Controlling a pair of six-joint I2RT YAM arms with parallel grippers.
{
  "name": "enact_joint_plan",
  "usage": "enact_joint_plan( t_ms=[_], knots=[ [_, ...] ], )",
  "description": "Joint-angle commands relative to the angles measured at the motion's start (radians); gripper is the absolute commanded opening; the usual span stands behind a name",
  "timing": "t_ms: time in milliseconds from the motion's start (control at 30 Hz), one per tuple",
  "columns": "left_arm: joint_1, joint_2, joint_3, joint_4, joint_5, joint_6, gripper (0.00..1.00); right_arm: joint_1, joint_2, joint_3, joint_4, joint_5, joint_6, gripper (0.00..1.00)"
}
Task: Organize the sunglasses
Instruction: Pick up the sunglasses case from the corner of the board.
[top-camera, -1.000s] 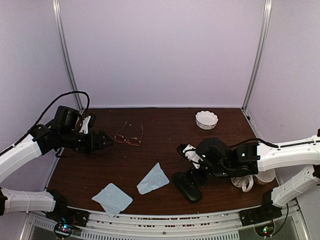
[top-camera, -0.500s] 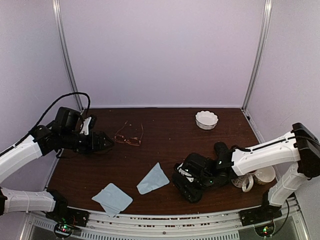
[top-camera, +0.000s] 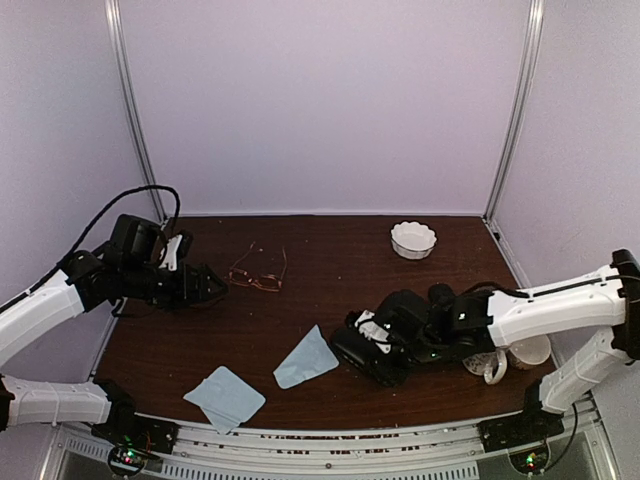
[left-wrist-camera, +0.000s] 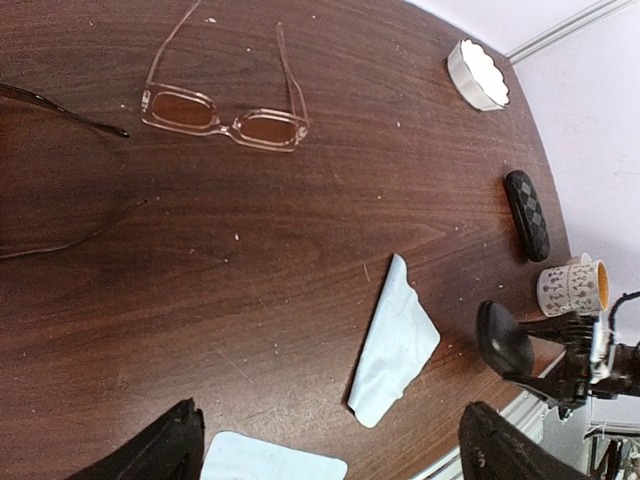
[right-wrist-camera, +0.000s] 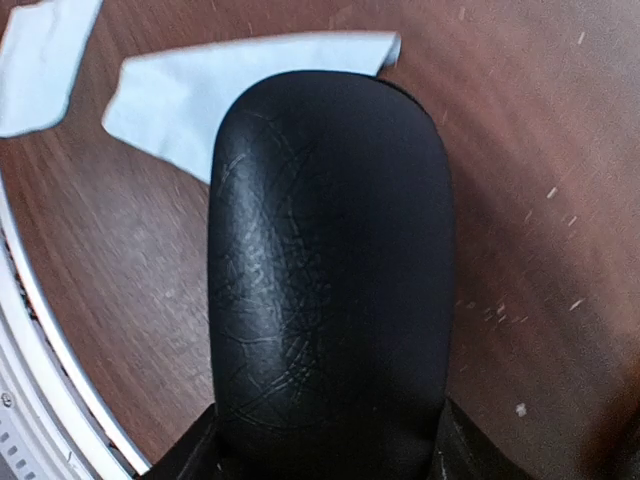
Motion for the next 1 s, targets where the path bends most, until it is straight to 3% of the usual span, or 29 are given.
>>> enact_joint_plan(
  t_ms=[0,133,267,567,700,967],
  knots=[
    [-0.006,-0.005,0.051,0.013,0.006,-0.001,0.92,0.000,-0.202,0.017,0.164,0.150,-0.249,0.40],
    [-0.013,0.006,0.079,0.014,0.031,-0.010,0.92,0.005,-0.316,-0.050,0.390,0.223,-0.486,0.39],
    [-0.047,0.025,0.114,0.027,0.065,-0.022,0.92,0.022,-0.367,-0.159,0.736,0.238,-0.769,0.37],
    [-0.106,0.036,0.109,0.200,0.250,-0.189,0.92,0.041,-0.263,-0.256,1.214,0.219,-1.334,0.40],
    [-0.110,0.048,0.124,0.215,0.281,-0.297,0.92,0.043,-0.215,-0.207,1.245,0.231,-1.461,0.40],
    [-0.117,0.076,0.083,0.415,0.349,-0.534,0.91,0.048,-0.137,-0.124,1.215,0.207,-1.497,0.41]
  ],
)
